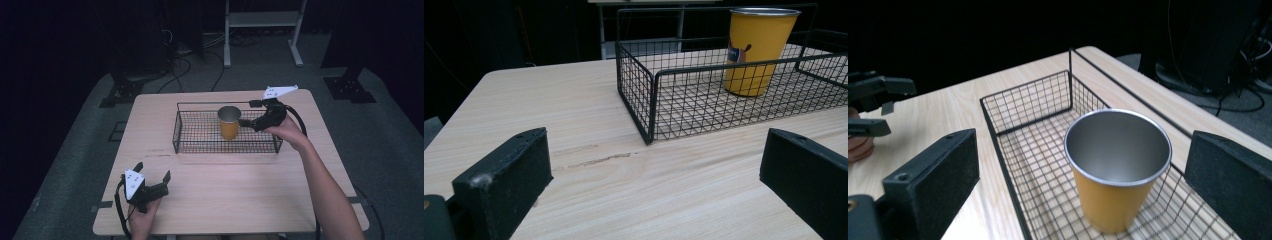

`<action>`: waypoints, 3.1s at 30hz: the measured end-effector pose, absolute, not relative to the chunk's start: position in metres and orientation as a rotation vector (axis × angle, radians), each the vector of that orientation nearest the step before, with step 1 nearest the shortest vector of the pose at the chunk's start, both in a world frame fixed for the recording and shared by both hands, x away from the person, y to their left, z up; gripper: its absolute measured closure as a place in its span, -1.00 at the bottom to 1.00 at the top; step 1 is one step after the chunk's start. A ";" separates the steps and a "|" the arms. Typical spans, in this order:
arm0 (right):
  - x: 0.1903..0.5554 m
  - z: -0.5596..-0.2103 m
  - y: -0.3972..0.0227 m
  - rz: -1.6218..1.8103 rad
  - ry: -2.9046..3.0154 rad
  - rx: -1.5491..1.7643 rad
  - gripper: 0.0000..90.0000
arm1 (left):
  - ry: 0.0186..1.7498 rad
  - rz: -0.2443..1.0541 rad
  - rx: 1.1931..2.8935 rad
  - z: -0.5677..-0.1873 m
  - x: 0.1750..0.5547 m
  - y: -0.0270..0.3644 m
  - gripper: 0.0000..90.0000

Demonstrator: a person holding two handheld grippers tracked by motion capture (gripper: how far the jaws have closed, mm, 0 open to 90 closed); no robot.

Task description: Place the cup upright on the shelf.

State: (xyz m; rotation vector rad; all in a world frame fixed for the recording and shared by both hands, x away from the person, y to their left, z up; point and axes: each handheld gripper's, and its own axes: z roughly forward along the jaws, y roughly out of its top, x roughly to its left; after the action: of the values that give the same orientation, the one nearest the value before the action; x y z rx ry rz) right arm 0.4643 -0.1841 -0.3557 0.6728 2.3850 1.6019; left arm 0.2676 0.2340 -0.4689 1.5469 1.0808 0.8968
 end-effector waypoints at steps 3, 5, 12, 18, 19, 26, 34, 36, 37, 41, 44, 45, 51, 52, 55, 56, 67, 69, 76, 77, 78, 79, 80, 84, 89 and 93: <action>0.461 -0.354 -0.188 1.594 2.392 0.675 -0.99 | 1.081 0.899 1.550 -0.469 0.268 0.234 -1.00; 0.459 -0.353 -0.189 1.611 2.376 0.668 -0.99 | 1.081 0.899 1.549 -0.469 0.268 0.234 -1.00; 0.452 -0.356 -0.194 1.611 2.377 0.675 -0.99 | 1.080 0.901 1.551 -0.469 0.268 0.233 -1.00; 0.447 -0.356 -0.200 1.605 2.388 0.683 -0.99 | 1.080 0.901 1.551 -0.469 0.268 0.234 -1.00; 0.446 -0.356 -0.201 1.608 2.383 0.681 -0.99 | 1.081 0.901 1.551 -0.469 0.268 0.234 -1.00; 0.440 -0.358 -0.210 1.613 2.371 0.702 -0.99 | 1.079 0.904 1.554 -0.469 0.268 0.233 -1.00; 0.435 -0.359 -0.214 1.597 2.383 0.714 -0.99 | 1.079 0.902 1.553 -0.469 0.268 0.233 -1.00; 0.433 -0.360 -0.215 1.601 2.383 0.714 -0.99 | 1.078 0.902 1.554 -0.469 0.268 0.233 -1.00; 0.432 -0.361 -0.215 1.598 2.384 0.714 -0.99 | 1.078 0.903 1.554 -0.469 0.268 0.233 -1.00; 0.429 -0.366 -0.218 1.596 2.390 0.723 -0.99 | 1.078 0.902 1.553 -0.469 0.268 0.233 -1.00; 0.428 -0.367 -0.219 1.576 2.409 0.728 -0.99 | 1.079 0.902 1.553 -0.469 0.268 0.233 -1.00; 0.427 -0.367 -0.219 1.571 2.412 0.727 -0.99 | 1.079 0.902 1.553 -0.469 0.268 0.233 -1.00; 0.423 -0.369 -0.224 1.579 2.397 0.736 -0.99 | 1.078 0.900 1.553 -0.469 0.268 0.233 -1.00; 0.421 -0.370 -0.225 1.577 2.396 0.737 -0.99 | 1.078 0.901 1.553 -0.469 0.268 0.233 -1.00; 0.418 -0.373 -0.228 1.577 2.401 0.741 -0.99 | 1.077 0.904 1.555 -0.469 0.268 0.233 -1.00; 0.417 -0.373 -0.229 1.566 2.411 0.749 -0.99 | 1.077 0.905 1.555 -0.469 0.268 0.233 -1.00; 0.402 -0.379 -0.235 1.568 2.402 0.743 -0.98 | 1.078 0.904 1.555 -0.469 0.267 0.233 -1.00; 0.400 -0.380 -0.236 1.566 2.403 0.745 -0.98 | 1.078 0.903 1.554 -0.469 0.267 0.233 -1.00; 0.393 -0.383 -0.238 1.560 2.411 0.744 -0.98 | 1.078 0.904 1.556 -0.469 0.267 0.233 -1.00; 0.393 -0.383 -0.238 1.560 2.411 0.744 -0.98 | 1.078 0.904 1.555 -0.469 0.267 0.233 -1.00; 0.392 -0.384 -0.238 1.567 2.403 0.741 -0.98 | 1.078 0.904 1.555 -0.469 0.267 0.233 -1.00; 0.391 -0.384 -0.238 1.570 2.404 0.740 -0.98 | 1.077 0.903 1.554 -0.469 0.267 0.233 -1.00; 0.390 -0.384 -0.238 1.572 2.402 0.738 -0.98 | 1.078 0.903 1.554 -0.469 0.267 0.233 -1.00; 0.385 -0.388 -0.239 1.577 2.403 0.739 -0.98 | 1.077 0.905 1.556 -0.469 0.267 0.233 -1.00; 0.380 -0.391 -0.240 1.567 2.407 0.740 -0.98 | 1.077 0.907 1.561 -0.469 0.267 0.233 -1.00; 0.377 -0.395 -0.241 1.572 2.404 0.746 -0.98 | 1.076 0.908 1.563 -0.469 0.267 0.233 -1.00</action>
State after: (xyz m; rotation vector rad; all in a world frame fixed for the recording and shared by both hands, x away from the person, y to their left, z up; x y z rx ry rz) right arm 0.3767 -0.2410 -0.3950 0.7458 2.4039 1.5723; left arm 0.2671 0.2330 -0.4690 1.5631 1.0763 0.9082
